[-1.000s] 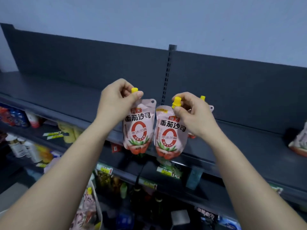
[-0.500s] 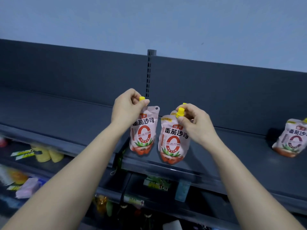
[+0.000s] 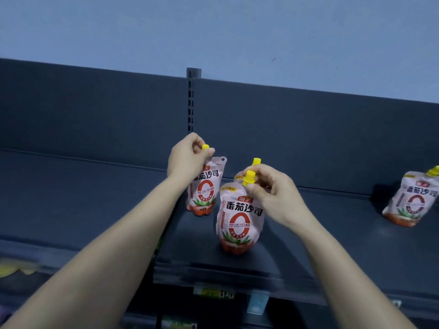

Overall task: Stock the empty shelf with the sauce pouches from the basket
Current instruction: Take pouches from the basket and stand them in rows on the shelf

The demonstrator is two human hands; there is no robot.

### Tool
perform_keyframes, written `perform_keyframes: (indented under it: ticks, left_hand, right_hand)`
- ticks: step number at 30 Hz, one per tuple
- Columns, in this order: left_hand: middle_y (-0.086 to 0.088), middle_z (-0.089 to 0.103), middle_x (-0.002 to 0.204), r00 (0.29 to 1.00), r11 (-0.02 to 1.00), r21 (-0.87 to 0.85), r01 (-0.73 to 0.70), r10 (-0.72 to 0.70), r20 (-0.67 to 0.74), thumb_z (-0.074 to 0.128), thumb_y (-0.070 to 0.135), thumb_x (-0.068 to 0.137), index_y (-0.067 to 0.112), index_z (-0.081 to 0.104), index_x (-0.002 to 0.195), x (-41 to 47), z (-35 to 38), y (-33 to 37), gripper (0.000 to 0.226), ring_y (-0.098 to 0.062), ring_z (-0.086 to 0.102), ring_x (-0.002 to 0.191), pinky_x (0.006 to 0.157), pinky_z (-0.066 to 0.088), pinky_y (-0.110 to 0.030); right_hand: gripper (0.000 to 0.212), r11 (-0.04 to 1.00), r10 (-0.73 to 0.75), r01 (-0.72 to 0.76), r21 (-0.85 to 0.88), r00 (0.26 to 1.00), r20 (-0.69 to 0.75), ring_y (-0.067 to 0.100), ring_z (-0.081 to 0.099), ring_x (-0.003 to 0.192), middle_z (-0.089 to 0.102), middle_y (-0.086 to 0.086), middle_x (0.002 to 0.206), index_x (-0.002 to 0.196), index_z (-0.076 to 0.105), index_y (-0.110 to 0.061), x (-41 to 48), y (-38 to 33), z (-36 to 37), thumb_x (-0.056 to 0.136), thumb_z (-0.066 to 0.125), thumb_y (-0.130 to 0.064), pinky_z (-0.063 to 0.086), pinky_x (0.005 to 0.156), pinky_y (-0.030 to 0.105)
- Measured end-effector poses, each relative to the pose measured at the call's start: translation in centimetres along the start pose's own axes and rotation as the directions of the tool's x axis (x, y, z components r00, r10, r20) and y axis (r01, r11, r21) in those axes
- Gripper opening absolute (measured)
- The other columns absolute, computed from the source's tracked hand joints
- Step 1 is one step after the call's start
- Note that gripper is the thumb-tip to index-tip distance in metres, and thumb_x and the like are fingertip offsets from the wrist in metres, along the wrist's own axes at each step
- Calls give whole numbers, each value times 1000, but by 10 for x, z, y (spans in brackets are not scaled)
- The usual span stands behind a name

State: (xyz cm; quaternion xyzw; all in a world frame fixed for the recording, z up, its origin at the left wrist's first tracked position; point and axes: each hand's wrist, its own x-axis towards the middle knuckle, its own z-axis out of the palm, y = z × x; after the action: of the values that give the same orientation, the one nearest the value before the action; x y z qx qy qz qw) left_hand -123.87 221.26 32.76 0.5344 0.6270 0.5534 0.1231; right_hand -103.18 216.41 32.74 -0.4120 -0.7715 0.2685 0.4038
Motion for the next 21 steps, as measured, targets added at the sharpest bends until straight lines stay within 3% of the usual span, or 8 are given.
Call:
perform_keyframes:
  ticks: [5, 10, 13, 15, 17, 21]
  left_hand:
    - [4, 58, 72, 998, 998, -64, 3, 2, 66, 70, 27, 81, 18, 57, 80, 14, 24, -9, 16, -14, 55, 68, 68, 52, -40]
    - [7, 57, 71, 990, 995, -102, 7, 7, 138, 73, 25, 80, 17, 58, 83, 18, 32, -10, 17, -8, 54, 65, 68, 50, -33]
    - [2, 66, 88, 959, 996, -80, 35, -11, 282, 77, 25, 75, 19, 59, 89, 18, 25, -18, 23, -13, 65, 82, 77, 53, -34]
    - [1, 68, 99, 945, 998, 44, 39, -51, 324, 77, 20, 75, 18, 61, 94, 16, 20, -26, 25, -16, 64, 93, 77, 52, -32]
    - [0, 68, 96, 959, 985, 168, 44, -89, 271, 72, 14, 80, 18, 63, 91, 13, 19, -32, 15, -17, 62, 89, 68, 49, -30]
    - [-2, 70, 90, 987, 982, 182, 55, -82, 140, 68, 9, 81, 17, 70, 84, 15, 29, -31, 9, -20, 64, 85, 72, 52, -34]
  right_hand:
    - [20, 1000, 6, -5, -1, 1000, 18, 29, 63, 88, 69, 8, 93, 98, 66, -22, 3, 6, 3, 88, 59, -6, 52, 80, 48]
    - [17, 1000, -17, 18, -22, 998, 57, 22, 61, 80, 65, 2, 84, 98, 65, -20, 7, 6, 3, 89, 60, -7, 52, 76, 38]
    - [17, 998, -41, 47, -49, 993, 108, 20, 60, 78, 64, 2, 82, 97, 64, -21, 7, 4, 0, 89, 59, -7, 52, 76, 40]
    - [18, 997, -56, 63, -43, 988, 145, 22, 60, 81, 65, 5, 85, 98, 65, -20, 6, 3, -4, 88, 59, -6, 52, 78, 44]
    - [20, 997, -63, 67, -22, 983, 172, 26, 61, 84, 66, 7, 89, 100, 65, -20, 5, 3, -11, 88, 58, -6, 52, 79, 47]
    - [21, 998, -62, 56, 38, 984, 169, 23, 63, 85, 68, 5, 89, 101, 67, -20, 4, 3, -31, 89, 59, -5, 53, 81, 41]
